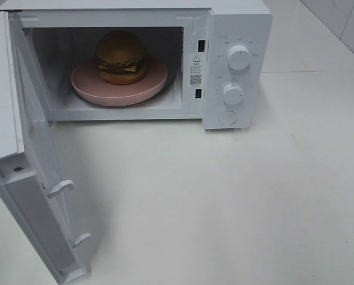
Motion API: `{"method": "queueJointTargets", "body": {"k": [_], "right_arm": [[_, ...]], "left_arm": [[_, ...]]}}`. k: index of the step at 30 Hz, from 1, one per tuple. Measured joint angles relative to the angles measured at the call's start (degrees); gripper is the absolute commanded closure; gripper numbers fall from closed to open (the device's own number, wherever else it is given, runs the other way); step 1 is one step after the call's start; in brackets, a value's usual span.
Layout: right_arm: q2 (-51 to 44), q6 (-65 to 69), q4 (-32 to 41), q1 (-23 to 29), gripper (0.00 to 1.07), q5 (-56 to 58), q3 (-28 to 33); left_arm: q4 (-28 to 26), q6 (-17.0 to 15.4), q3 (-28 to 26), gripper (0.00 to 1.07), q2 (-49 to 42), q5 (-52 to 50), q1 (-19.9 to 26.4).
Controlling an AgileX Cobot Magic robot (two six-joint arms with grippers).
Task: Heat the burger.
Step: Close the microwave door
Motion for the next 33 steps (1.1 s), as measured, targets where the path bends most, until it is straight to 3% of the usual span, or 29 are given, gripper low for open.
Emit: {"method": "queueJointTargets", "body": {"k": [10, 14, 15, 17, 18, 19, 21, 22, 24, 25, 26, 27, 29, 33], "right_arm": [[0.0, 0.0, 0.0, 0.0, 0.31, 0.0, 0.0], [0.0, -0.1, 0.0, 0.0, 0.31, 0.0, 0.0], [0.0, -0.1, 0.0, 0.0, 0.31, 0.0, 0.0], [0.0, -0.1, 0.0, 0.0, 0.31, 0.0, 0.0], [0.0, -0.1, 0.0, 0.0, 0.31, 0.0, 0.0], [0.0, -0.1, 0.0, 0.0, 0.31, 0.0, 0.0], [0.0, -0.2, 0.0, 0.0, 0.31, 0.0, 0.0], [0.0, -0.2, 0.0, 0.0, 0.31, 0.0, 0.0], [0.0, -0.2, 0.0, 0.0, 0.31, 0.0, 0.0], [0.0, -0.2, 0.0, 0.0, 0.31, 0.0, 0.0], [0.0, -0.2, 0.0, 0.0, 0.31, 0.0, 0.0], [0.0, -0.2, 0.0, 0.0, 0.31, 0.0, 0.0], [0.0, -0.2, 0.0, 0.0, 0.31, 0.0, 0.0], [0.0, -0.2, 0.0, 0.0, 0.31, 0.0, 0.0]], "left_arm": [[-0.1, -0.3, 0.0, 0.09, 0.1, 0.0, 0.0], [-0.1, -2.2, -0.2, 0.18, 0.1, -1.9, 0.0], [-0.1, -2.6, -0.2, 0.25, 0.1, -3.8, 0.0], [-0.1, -2.8, -0.2, 0.29, 0.0, -5.0, 0.0], [-0.1, -2.8, -0.2, 0.39, 0.1, -7.7, 0.0], [-0.1, -2.8, -0.2, 0.39, 0.1, -7.7, 0.0], [-0.1, -2.9, 0.6, 0.55, 0.1, -12.1, 0.0], [-0.1, -2.9, 0.6, 0.55, 0.1, -12.1, 0.0], [0.0, -2.9, 2.2, 0.72, 0.1, -16.6, 0.0], [0.0, -2.9, 2.2, 0.72, 0.1, -16.6, 0.0], [0.1, -2.9, 4.0, 0.84, 0.1, -20.2, 0.0], [0.1, -2.9, 4.0, 0.84, 0.1, -20.2, 0.0], [0.1, -2.9, 7.0, 1.0, 0.2, -24.9, 0.0], [0.1, -2.9, 10.0, 1.07, 0.9, -29.4, 0.0]]}}
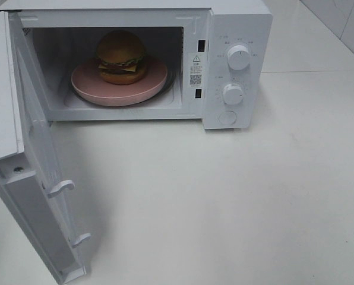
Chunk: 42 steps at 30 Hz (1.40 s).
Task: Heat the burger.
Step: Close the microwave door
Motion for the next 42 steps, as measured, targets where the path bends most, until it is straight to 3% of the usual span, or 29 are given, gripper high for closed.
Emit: {"method": "queueJointTargets", "body": {"k": [4, 18, 20, 29, 35, 36, 37, 38, 40, 42], "right_arm": [[0.0, 0.0, 0.0, 0.0, 0.31, 0.0, 0.0], [0.0, -0.1, 0.0, 0.0, 0.31, 0.1, 0.0], [0.0, -0.1, 0.0, 0.0, 0.31, 0.1, 0.0], [0.0, -0.1, 0.0, 0.0, 0.31, 0.1, 0.0], [0.0, -0.1, 0.0, 0.0, 0.31, 0.1, 0.0], [0.0, -0.1, 0.0, 0.0, 0.31, 0.1, 0.0], [0.0, -0.1, 0.0, 0.0, 0.31, 0.1, 0.0], [0.0, -0.1, 0.0, 0.0, 0.31, 0.1, 0.0], [0.0, -0.1, 0.0, 0.0, 0.31, 0.1, 0.0], [0.0, -0.1, 0.0, 0.0, 0.31, 0.1, 0.0]], "left_arm": [[0.1, 0.0, 3.2, 1.07, 5.0, -6.2, 0.0], [0.4, 0.0, 4.0, 1.07, 29.6, -28.1, 0.0], [1.0, 0.0, 5.4, 1.07, 34.8, -35.8, 0.0], [6.0, -0.4, 8.7, 1.07, 47.7, -49.6, -1.8], [14.0, -5.3, 9.1, 1.07, 56.7, -58.5, -5.8], [17.0, -8.5, 9.1, 1.07, 59.5, -60.8, -7.2], [17.0, -8.5, 9.1, 1.07, 59.5, -60.8, -7.2], [20.6, -12.7, 9.1, 1.07, 61.9, -63.1, -8.5], [22.5, -14.3, 9.1, 1.07, 62.8, -63.9, -9.2], [31.3, -20.4, 9.1, 1.07, 66.9, -68.4, -10.2]]}}
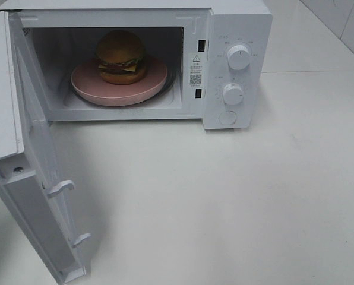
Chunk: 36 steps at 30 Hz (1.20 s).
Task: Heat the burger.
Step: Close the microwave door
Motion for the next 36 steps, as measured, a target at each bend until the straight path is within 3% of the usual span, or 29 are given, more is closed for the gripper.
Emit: {"method": "queueJointTargets", "body": {"k": [2, 3, 11, 22, 32, 36], "right_arm": [[0.0, 0.0, 0.0, 0.0, 0.31, 0.0, 0.0], [0.0, 0.0, 0.0, 0.0, 0.31, 0.0, 0.0], [0.0, 0.0, 0.0, 0.0, 0.31, 0.0, 0.0], [0.0, 0.0, 0.0, 0.0, 0.31, 0.0, 0.0], [0.0, 0.0, 0.0, 0.0, 0.31, 0.0, 0.0], [0.0, 0.0, 0.0, 0.0, 0.31, 0.0, 0.0]], "left_arm": [[1.8, -0.9, 0.0, 1.07, 0.8, -1.4, 0.0], [5.7, -1.5, 0.0, 1.07, 2.9, -4.0, 0.0], [14.4, -3.2, -1.3, 1.07, 10.4, -11.7, 0.0], [14.7, -5.0, -2.3, 1.07, 15.4, -16.4, -1.3], [9.3, -4.0, -4.3, 1.07, 20.2, -17.5, -7.9], [6.8, -3.7, -8.0, 1.07, 22.7, -17.5, -11.7]]}}
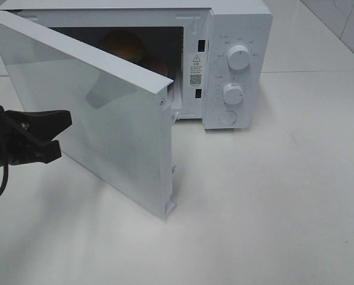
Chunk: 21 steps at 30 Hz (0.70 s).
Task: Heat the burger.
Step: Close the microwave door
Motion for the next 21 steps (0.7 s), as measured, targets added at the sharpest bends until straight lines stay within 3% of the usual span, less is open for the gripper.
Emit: {"method": "queueJointTargets", "body": {"k": [8, 14, 21], "right_arm": [[0.0, 0.0, 0.0, 0.0, 0.31, 0.0, 0.0], [0.0, 0.0, 0.0, 0.0, 0.31, 0.0, 0.0], [0.0, 0.0, 0.0, 0.0, 0.31, 0.0, 0.0]], "left_arm": [[-2.3, 0.1, -4.9, 1.07, 4.4, 0.0, -5.4], [-9.0, 1.0, -9.2, 1.07, 7.6, 0.7, -10.2], [-11.9, 2.4, -13.6, 1.07, 9.1, 4.5, -13.1]]}}
